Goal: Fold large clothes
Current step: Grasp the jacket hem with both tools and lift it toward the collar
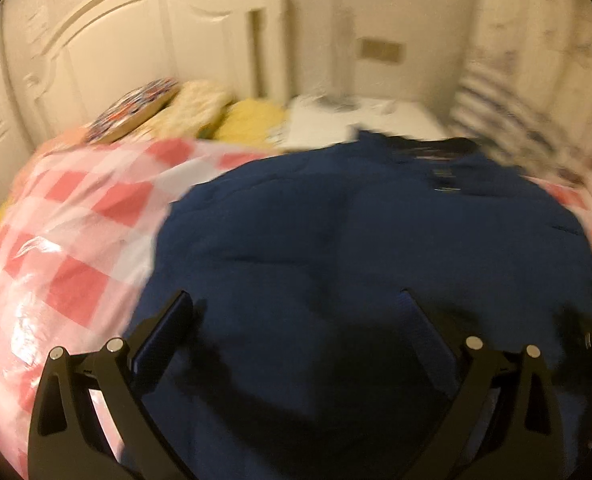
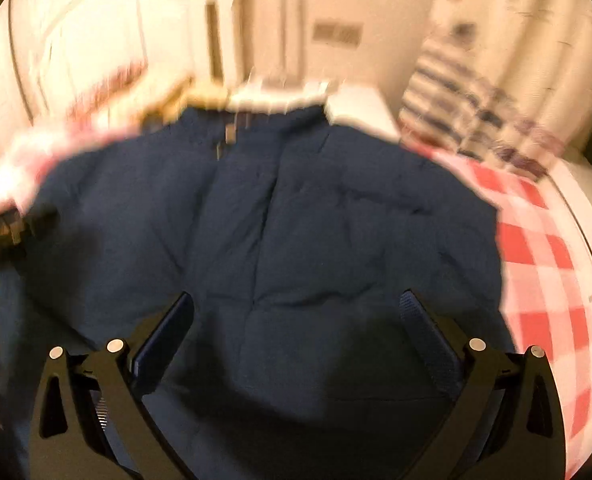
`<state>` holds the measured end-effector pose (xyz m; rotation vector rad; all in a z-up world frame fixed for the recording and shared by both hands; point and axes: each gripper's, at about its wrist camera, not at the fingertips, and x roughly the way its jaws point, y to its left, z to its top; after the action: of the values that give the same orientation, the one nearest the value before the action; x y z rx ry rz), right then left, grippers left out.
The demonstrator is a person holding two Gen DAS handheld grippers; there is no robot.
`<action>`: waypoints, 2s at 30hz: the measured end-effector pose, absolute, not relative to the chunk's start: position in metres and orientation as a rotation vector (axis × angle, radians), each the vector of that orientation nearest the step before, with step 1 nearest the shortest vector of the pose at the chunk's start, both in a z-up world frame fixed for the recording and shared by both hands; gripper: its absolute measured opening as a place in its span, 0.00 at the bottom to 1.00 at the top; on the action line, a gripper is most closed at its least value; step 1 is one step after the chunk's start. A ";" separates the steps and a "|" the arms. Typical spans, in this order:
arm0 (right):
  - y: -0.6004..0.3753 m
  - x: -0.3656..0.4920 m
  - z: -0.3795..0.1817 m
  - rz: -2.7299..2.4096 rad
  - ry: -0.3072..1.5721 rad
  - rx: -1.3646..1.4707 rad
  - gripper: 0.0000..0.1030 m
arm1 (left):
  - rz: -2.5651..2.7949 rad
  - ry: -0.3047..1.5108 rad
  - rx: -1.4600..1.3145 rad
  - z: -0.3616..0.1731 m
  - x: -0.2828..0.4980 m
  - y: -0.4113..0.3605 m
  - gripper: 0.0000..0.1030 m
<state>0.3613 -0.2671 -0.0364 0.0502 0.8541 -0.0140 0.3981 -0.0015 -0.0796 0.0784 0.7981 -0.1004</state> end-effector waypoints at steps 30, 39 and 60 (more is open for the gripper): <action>-0.295 0.265 -0.062 0.000 1.024 -0.046 0.95 | -0.065 1.013 0.045 -0.125 0.307 0.053 0.98; -0.310 0.238 -0.066 -0.028 1.029 0.000 0.95 | -0.081 1.023 -0.012 -0.116 0.284 0.065 0.97; -0.221 0.111 -0.081 0.261 0.962 -0.174 0.96 | -0.262 0.973 0.164 -0.117 0.157 0.042 0.98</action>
<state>0.1105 -0.2214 -0.0810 -0.1741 0.9617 0.2608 0.1568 0.0419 -0.1170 0.1637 0.9735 -0.2618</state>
